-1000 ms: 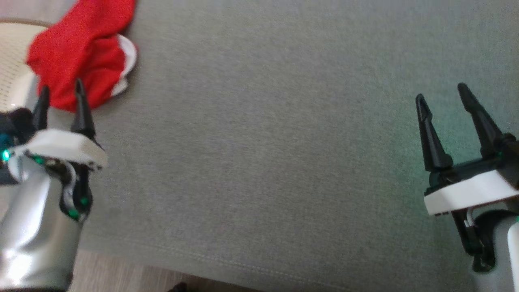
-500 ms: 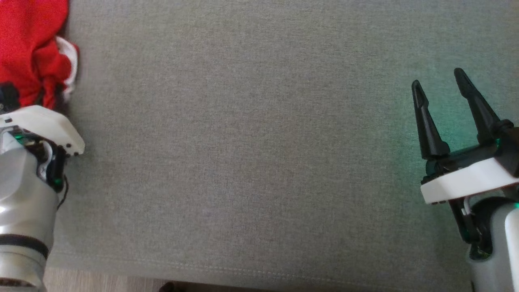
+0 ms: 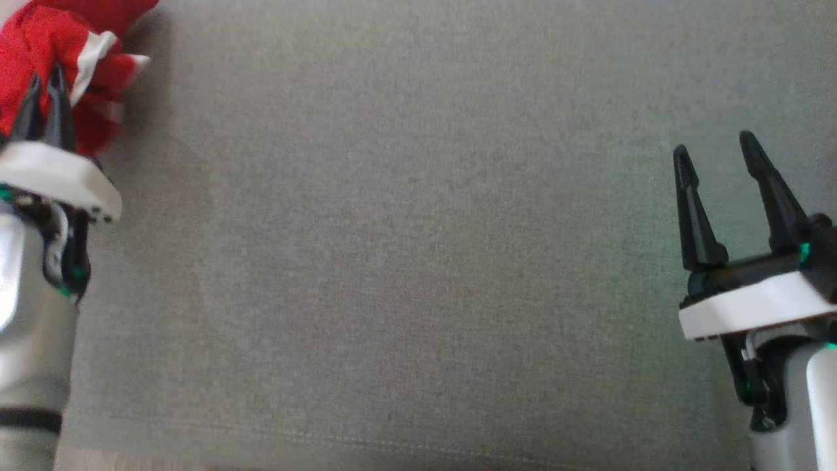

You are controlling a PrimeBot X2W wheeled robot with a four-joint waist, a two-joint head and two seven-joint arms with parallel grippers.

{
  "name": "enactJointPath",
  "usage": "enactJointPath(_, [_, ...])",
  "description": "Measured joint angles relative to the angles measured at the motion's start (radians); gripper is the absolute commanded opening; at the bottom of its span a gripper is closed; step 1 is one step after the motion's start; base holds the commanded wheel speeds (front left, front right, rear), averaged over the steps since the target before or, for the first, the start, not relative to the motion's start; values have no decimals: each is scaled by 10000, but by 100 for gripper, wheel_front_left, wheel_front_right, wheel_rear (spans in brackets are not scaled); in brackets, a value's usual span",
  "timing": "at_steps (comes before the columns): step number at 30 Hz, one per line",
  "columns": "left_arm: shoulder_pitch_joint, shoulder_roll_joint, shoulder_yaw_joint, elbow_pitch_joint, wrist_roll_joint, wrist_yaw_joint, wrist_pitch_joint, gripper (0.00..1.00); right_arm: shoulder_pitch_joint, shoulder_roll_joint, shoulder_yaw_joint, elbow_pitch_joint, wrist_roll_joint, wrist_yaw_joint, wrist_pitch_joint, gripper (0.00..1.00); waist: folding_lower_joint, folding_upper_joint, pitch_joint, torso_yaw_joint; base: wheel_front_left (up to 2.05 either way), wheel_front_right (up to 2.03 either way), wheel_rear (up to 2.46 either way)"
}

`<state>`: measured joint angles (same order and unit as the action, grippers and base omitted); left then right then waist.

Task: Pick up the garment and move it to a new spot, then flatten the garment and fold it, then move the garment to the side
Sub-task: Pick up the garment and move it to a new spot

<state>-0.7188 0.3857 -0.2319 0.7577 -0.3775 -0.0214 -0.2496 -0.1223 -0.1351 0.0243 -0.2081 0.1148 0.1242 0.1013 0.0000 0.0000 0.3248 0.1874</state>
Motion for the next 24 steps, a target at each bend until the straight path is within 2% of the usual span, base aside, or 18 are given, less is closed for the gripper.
enactJointPath(6, [2331, -65, 608, -3219, 531, 523, -2, 0, 470, 282, -234, 190, 0, 0, -171, 100, 0, 0, -931, 17, 0, 0, 0])
enactJointPath(9, [3518, -165, 1041, -4560, 535, 872, -2, 0, 748, 372, -288, 284, 4, 0, -290, 100, 0, 0, -1385, -49, 0, 0, 0])
enactJointPath(10, [4353, -259, 1189, -5287, 570, 1099, -19, 0, 953, 460, -330, 332, 12, 0, -345, 100, -1, 0, -1661, -117, 0, 0, 0])
enactJointPath(11, [4353, -259, 1189, -5287, 570, 1099, -19, 0, 953, 460, -330, 332, 12, 0, -345, 100, -1, 0, -1661, -117, 0, 0, 0])
enactJointPath(16, [6728, -727, 1137, -6972, 617, 1678, -42, 0, 1667, 673, -349, 435, 67, 0, -368, 100, -1, 0, -2324, -457, 0, 0, 0])
enactJointPath(24, [7946, -1080, 688, -8161, 711, 2075, 397, 0, 1983, 855, -357, 495, 263, 0, -412, 100, -1, 0, -2671, -976, 0, 0, 0])
